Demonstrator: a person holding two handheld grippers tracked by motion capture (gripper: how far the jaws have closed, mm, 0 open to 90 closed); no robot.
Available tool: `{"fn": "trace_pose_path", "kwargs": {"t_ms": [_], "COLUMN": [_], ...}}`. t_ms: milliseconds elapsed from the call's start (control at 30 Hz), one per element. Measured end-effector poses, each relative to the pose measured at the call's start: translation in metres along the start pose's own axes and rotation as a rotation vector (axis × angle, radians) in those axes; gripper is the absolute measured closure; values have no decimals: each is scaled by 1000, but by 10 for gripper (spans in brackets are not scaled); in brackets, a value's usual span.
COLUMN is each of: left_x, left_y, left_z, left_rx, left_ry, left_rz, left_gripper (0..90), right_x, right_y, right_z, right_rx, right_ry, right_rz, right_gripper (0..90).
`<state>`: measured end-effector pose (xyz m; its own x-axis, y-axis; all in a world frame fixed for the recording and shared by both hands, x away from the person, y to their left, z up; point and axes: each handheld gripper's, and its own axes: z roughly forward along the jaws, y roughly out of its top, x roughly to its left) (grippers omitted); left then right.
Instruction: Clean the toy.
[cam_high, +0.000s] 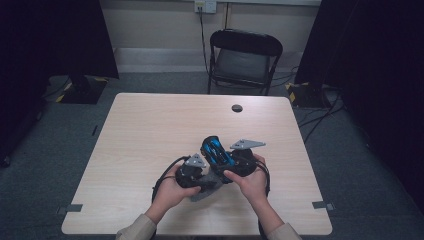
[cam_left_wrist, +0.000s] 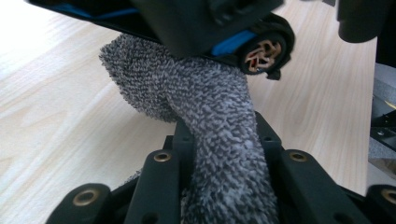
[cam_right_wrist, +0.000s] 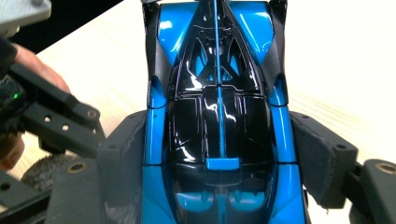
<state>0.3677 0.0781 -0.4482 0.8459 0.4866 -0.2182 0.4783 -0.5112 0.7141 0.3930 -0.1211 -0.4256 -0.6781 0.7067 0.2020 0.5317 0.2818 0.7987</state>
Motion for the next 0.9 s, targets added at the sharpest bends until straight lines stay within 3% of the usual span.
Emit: {"fn": "trace_pose_path", "kwargs": {"t_ms": [433,900], "left_x": [-19,-30], "left_y": [-4,-4], "left_z": [15,14], "left_rx": [52,80], "left_ry": [-52,-82], "left_rz": [56,93], "left_gripper": [699,699], "right_x": [-3,-7], "right_y": [0,-2], "right_z": [2,1], "right_rx": [4,-3], "right_ry": [-7,-12], "right_rz": [13,25], "right_gripper": [263,263]}}
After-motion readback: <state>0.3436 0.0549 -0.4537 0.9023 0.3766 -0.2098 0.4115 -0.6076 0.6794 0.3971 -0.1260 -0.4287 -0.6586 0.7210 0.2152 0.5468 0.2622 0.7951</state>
